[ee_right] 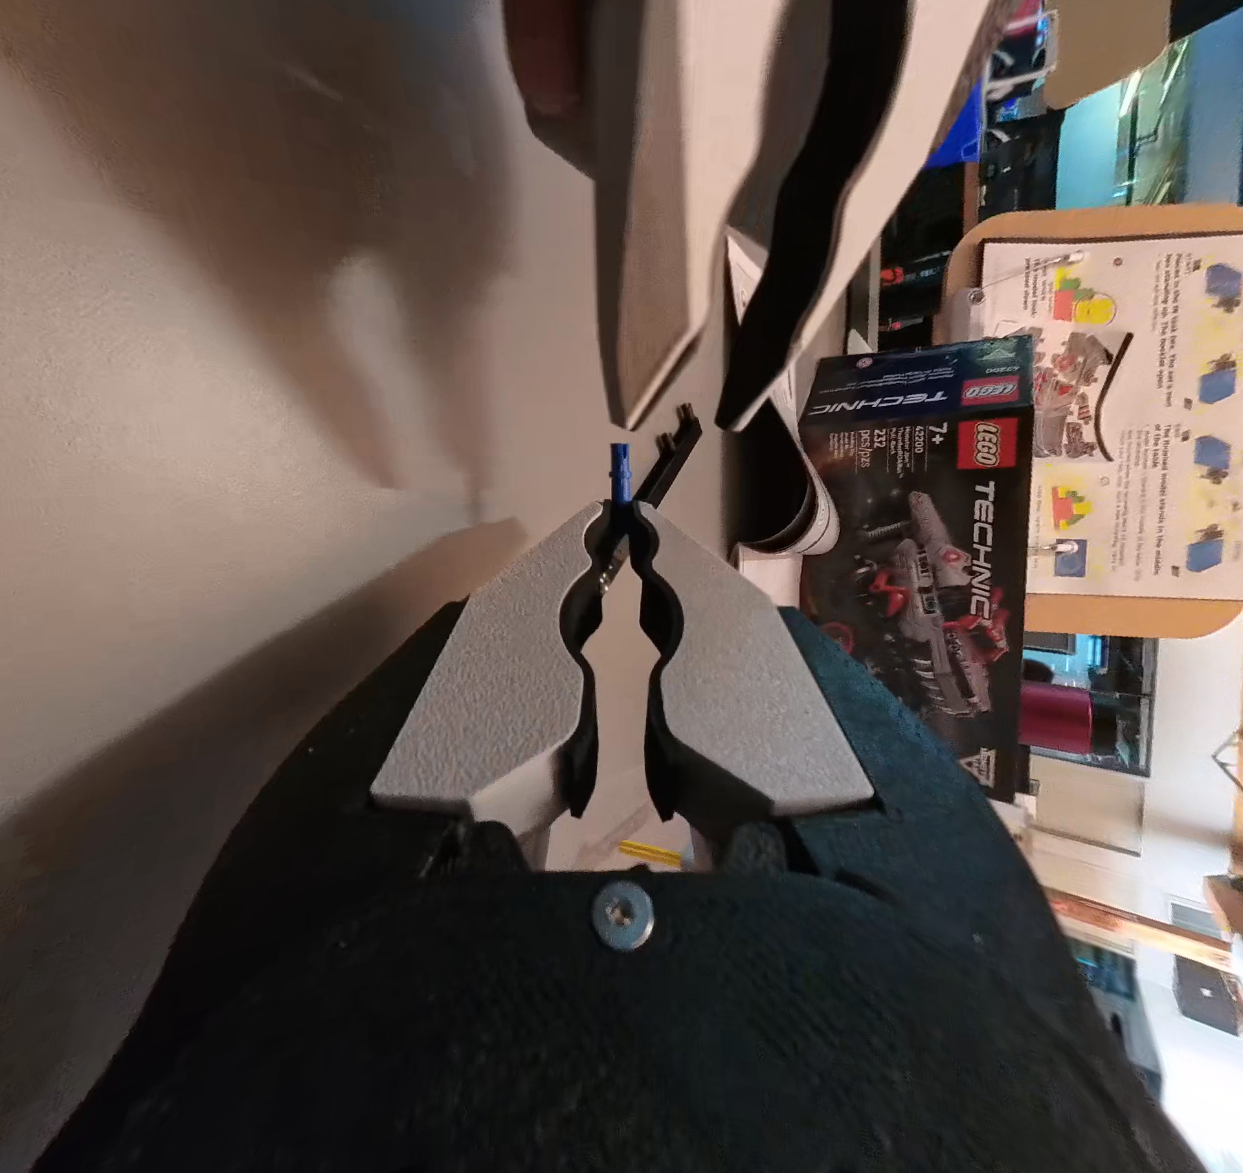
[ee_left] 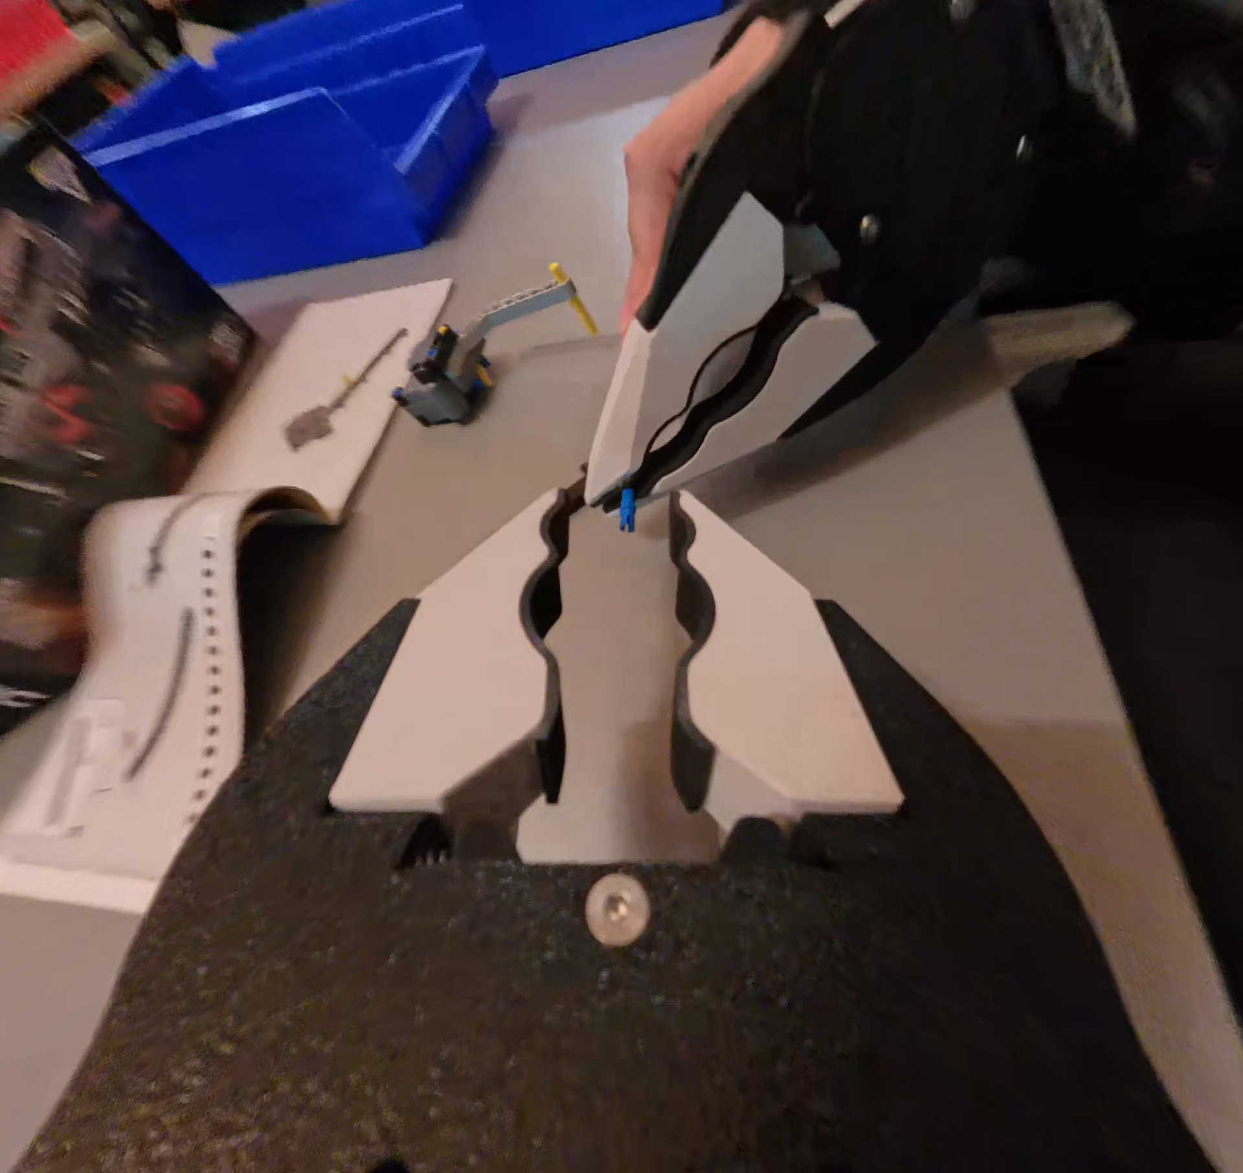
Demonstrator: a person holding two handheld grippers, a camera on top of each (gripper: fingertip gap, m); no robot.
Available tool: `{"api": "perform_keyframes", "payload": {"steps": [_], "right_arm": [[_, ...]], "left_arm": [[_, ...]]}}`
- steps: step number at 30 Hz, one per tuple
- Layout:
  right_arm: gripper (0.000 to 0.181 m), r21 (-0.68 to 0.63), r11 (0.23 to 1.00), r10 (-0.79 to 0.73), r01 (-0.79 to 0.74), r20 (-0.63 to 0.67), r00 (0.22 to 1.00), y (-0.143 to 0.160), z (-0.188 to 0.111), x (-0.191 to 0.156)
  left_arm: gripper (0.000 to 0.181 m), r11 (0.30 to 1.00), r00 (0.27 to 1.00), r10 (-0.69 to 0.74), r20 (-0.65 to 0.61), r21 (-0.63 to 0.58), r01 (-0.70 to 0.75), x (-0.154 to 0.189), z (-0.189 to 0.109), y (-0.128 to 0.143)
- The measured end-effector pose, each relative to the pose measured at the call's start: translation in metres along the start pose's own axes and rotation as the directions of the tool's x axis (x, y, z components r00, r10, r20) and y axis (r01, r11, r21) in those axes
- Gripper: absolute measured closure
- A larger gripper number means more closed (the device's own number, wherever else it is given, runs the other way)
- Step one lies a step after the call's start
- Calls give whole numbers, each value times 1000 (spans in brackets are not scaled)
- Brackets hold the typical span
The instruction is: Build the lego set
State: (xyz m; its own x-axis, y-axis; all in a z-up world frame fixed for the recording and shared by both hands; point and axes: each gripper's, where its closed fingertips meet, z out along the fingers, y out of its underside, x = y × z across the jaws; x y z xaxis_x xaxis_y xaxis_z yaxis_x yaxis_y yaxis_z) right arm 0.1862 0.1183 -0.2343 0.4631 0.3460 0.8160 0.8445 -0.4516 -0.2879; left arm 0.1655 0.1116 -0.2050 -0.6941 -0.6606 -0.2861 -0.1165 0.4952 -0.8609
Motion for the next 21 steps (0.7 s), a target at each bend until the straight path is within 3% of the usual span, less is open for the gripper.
{"api": "perform_keyframes", "payload": {"steps": [3, 10, 15, 21], "right_arm": [[180, -11, 1000, -4, 4, 1, 1000, -3, 0, 2], [180, -19, 1000, -22, 22, 7, 1000, -12, 3, 1], [180, -16, 1000, -20, 20, 5, 1000, -15, 3, 0], [180, -56, 998, -17, 16, -4, 1000, -9, 5, 1]], "left_arm": [[157, 983, 978, 181, 99, -49, -177, 0, 0, 8], [166, 896, 892, 418, 171, -239, -375, -1, 11, 24], [179, 885, 874, 445, 195, -243, -396, -2, 12, 23], [178, 865, 848, 485, 216, -264, -427, -4, 12, 21]]}}
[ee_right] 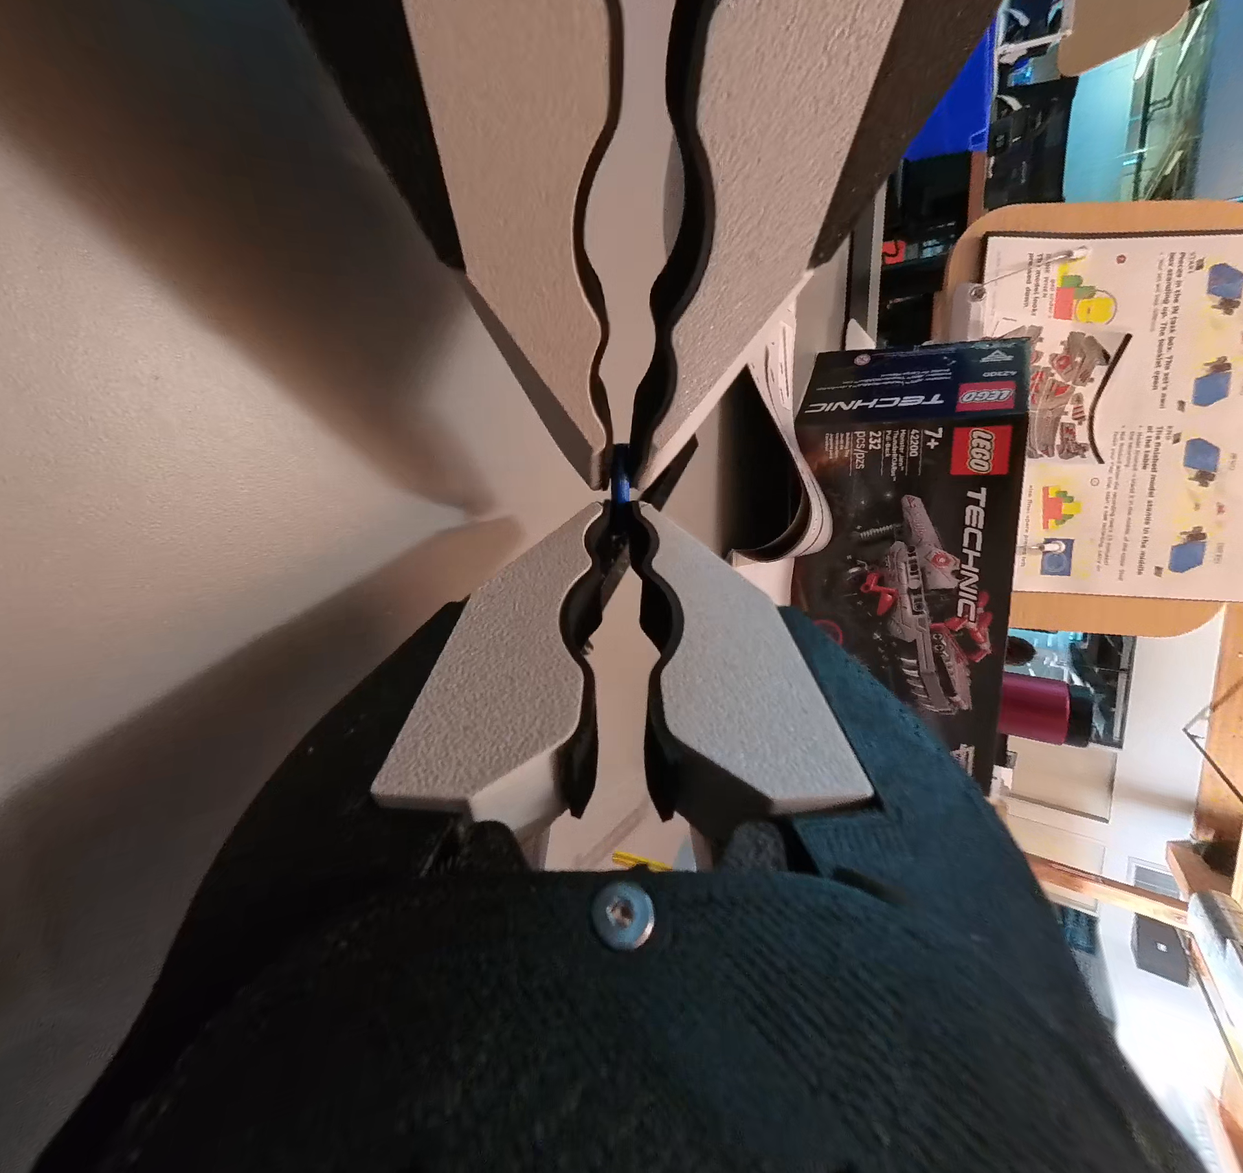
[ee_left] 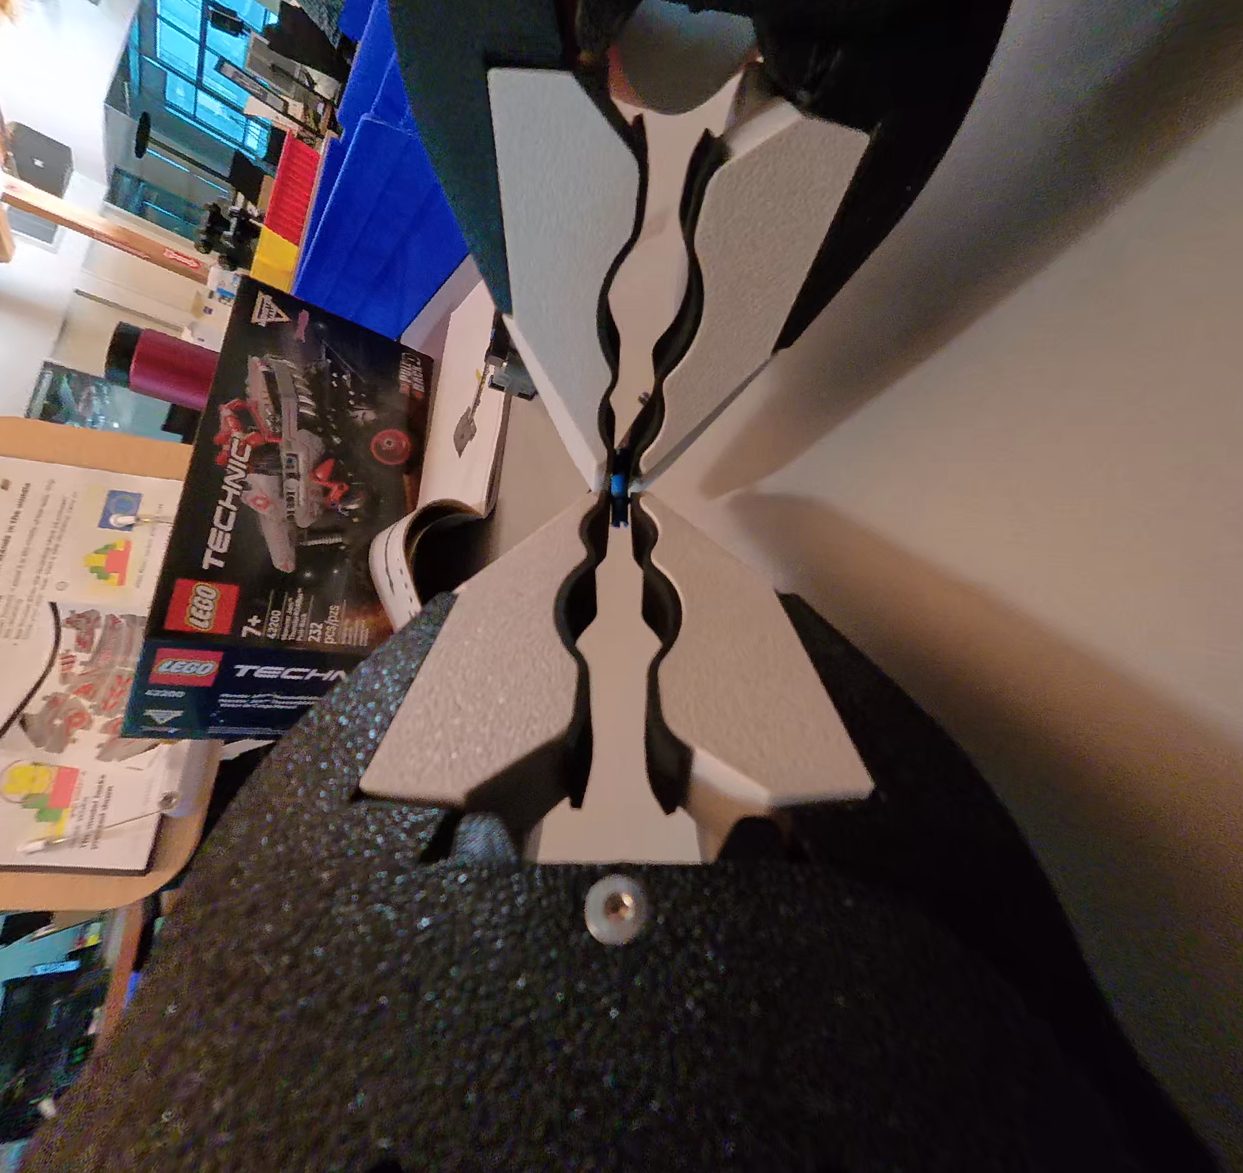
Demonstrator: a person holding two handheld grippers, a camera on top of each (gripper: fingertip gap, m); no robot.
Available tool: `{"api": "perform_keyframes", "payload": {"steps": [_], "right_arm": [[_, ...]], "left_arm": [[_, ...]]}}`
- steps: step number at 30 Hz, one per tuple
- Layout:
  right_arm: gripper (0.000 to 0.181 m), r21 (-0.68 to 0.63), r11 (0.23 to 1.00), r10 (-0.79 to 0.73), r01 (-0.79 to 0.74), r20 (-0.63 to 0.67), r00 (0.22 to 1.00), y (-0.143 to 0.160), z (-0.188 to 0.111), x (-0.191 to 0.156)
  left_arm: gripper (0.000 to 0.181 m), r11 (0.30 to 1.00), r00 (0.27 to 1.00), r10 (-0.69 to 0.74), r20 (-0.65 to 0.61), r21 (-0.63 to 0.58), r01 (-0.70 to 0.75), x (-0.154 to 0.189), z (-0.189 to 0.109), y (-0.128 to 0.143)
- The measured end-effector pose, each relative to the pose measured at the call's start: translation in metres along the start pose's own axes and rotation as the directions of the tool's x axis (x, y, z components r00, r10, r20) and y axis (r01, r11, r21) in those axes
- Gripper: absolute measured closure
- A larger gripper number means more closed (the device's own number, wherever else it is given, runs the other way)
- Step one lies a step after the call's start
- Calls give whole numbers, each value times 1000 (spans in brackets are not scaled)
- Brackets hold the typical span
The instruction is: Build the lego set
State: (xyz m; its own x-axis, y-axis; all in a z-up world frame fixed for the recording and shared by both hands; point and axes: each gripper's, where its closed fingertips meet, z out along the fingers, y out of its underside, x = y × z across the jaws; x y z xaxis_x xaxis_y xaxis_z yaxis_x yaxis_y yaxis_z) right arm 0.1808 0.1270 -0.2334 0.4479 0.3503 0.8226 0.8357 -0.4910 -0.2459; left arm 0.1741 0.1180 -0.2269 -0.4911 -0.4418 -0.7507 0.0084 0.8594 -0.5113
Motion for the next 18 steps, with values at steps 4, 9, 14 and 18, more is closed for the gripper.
{"api": "perform_keyframes", "payload": {"steps": [4, 9, 14, 18], "right_arm": [[180, -4, 1000, 10, -10, 2, 1000, 3, 2, -2], [180, 7, 1000, 15, -15, -30, 999, 4, 5, 3], [173, 42, 995, 87, -85, -35, 996, 4, 1, 5], [159, 43, 932, 357, -360, 56, 932, 15, -4, 3]], "left_arm": [[179, 999, 999, -32, -5, -14, 32, 0, 3, 2], [179, 999, 999, -43, 6, -13, 43, -4, 5, 4], [179, 997, 997, -80, 12, 11, 79, -8, 4, 2], [179, 987, 987, -159, 37, 18, 159, -20, 3, 11]]}}
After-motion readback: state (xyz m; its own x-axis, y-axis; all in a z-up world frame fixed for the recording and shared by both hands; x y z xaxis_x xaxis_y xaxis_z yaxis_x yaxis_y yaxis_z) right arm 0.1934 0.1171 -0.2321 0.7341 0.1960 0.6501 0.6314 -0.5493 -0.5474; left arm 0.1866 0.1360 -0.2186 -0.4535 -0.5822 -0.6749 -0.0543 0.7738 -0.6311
